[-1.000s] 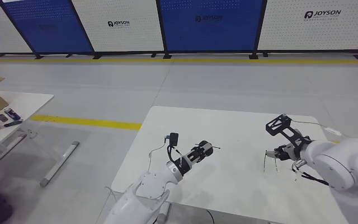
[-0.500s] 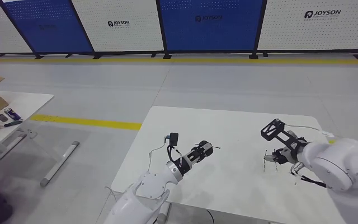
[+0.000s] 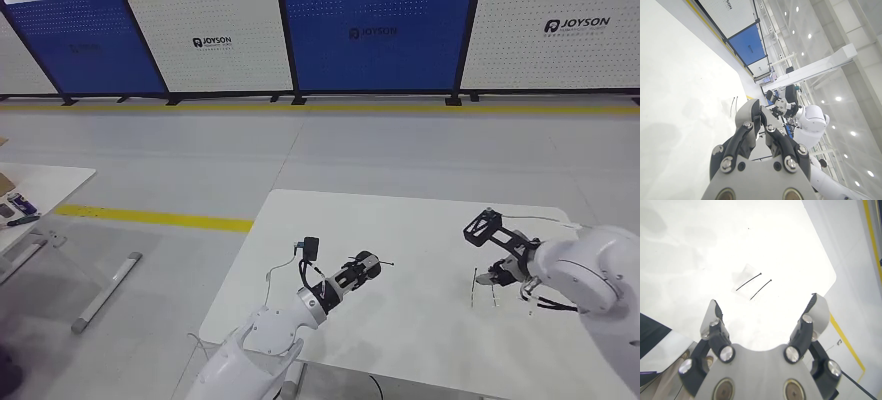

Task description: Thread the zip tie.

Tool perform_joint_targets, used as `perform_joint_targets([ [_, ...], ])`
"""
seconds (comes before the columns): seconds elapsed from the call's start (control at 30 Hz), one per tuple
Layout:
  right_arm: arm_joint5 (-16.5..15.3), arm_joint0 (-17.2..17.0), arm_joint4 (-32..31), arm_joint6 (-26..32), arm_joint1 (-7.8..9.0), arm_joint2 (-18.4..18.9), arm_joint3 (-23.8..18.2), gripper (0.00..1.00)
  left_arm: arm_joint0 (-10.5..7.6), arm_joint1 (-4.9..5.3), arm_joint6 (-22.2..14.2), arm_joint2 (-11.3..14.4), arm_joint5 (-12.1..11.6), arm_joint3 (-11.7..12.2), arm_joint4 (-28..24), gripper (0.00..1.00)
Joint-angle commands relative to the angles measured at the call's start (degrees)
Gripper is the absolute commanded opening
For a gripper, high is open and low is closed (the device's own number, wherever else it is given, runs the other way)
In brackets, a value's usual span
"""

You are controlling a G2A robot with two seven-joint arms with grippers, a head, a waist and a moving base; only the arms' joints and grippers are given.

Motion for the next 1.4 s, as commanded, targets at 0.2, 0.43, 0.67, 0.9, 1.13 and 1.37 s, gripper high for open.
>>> perform_joint_targets([
  [0.2, 6.9, 1.1, 10.6, 0.0, -0.41, 0.0, 6.9, 1.00, 0.00, 0.00, 0.0, 0.0, 0.0, 0.0, 0.0, 0.00],
  [0.43, 14.1, 8.4, 17.7, 0.0, -0.40, -10.5, 15.6, 1.00, 0.00, 0.00, 0.0, 0.0, 0.0, 0.0, 0.0, 0.00],
  [0.67, 14.1, 8.4, 17.7, 0.0, -0.40, -10.5, 15.6, 1.00, 0.00, 0.00, 0.0, 0.0, 0.0, 0.0, 0.0, 0.00],
  [0.9, 14.9, 6.8, 21.0, -4.0, -0.38, -9.0, 16.4, 1.00, 0.00, 0.00, 0.0, 0.0, 0.0, 0.0, 0.0, 0.00],
  [1.13, 20.0, 7.8, 26.0, -2.7, -1.54, -9.9, 19.6, 1.00, 0.00, 0.00, 0.0, 0.0, 0.0, 0.0, 0.0, 0.00],
  [1.37, 21.8, 11.6, 24.0, -1.4, -4.06, -15.3, 23.9, 1.00, 0.00, 0.00, 0.0, 0.0, 0.0, 0.0, 0.0, 0.00],
])
